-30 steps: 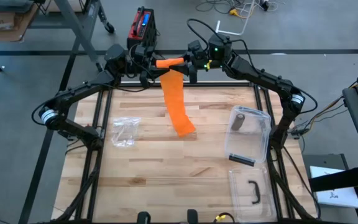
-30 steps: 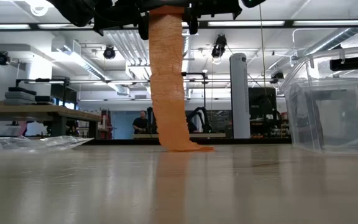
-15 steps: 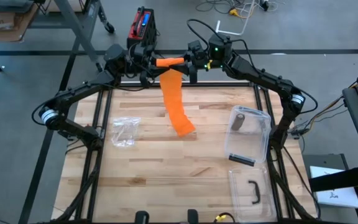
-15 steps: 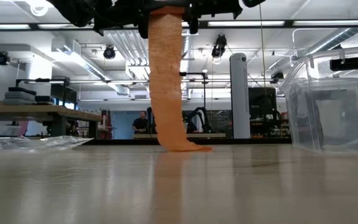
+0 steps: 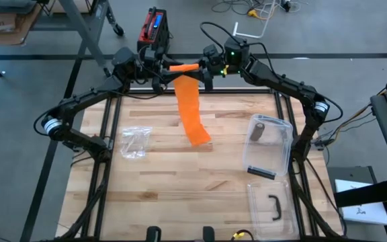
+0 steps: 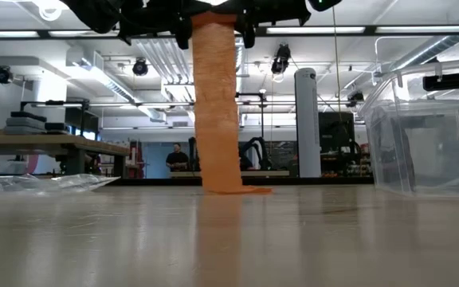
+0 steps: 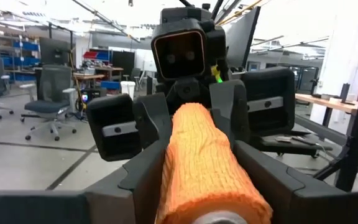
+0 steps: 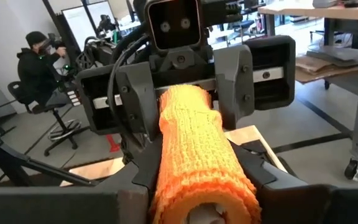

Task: Roll bandage
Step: Roll the orange bandage

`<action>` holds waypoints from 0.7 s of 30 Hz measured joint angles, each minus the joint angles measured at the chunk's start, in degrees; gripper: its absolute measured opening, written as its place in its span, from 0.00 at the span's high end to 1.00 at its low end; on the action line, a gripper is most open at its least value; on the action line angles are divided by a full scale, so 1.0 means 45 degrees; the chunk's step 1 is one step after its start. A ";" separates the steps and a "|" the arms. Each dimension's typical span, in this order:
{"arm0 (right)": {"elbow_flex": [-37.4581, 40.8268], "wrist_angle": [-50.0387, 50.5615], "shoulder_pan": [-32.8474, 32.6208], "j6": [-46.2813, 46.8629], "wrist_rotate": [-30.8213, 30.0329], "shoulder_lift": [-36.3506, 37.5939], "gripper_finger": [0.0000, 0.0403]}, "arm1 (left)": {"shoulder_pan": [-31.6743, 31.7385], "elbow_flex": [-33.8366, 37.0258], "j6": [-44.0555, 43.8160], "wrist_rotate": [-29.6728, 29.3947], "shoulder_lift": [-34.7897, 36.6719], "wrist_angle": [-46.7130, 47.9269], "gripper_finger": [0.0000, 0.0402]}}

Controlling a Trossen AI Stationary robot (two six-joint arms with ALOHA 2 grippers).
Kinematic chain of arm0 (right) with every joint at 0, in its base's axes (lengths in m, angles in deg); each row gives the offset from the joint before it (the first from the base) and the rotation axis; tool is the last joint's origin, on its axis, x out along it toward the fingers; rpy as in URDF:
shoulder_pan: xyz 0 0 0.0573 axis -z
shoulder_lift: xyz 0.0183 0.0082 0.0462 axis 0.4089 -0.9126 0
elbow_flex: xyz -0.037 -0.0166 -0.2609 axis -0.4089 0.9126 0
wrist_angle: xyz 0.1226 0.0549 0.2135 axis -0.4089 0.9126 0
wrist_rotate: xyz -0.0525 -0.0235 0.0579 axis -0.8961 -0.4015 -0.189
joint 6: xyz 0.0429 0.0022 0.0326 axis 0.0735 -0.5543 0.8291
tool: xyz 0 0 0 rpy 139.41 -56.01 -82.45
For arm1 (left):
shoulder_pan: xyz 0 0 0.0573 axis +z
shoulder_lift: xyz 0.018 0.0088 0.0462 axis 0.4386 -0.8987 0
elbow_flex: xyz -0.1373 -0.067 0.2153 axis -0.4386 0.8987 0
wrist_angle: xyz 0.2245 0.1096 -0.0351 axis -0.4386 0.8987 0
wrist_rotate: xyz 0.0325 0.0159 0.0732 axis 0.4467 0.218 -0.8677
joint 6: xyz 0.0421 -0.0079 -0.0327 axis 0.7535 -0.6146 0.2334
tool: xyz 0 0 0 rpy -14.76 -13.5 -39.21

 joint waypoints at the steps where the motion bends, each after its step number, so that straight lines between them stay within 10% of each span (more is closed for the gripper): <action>1: 0.0000 -0.0013 0.0000 -0.0004 -0.0004 0.0000 0.71 | 0.0000 0.0000 0.0000 0.0048 0.0000 0.0056 0.56; 21: 0.0000 -0.0257 -0.0005 0.1917 0.0021 0.0000 0.70 | 0.0000 -0.0010 0.1074 0.0288 -0.0010 0.0292 0.77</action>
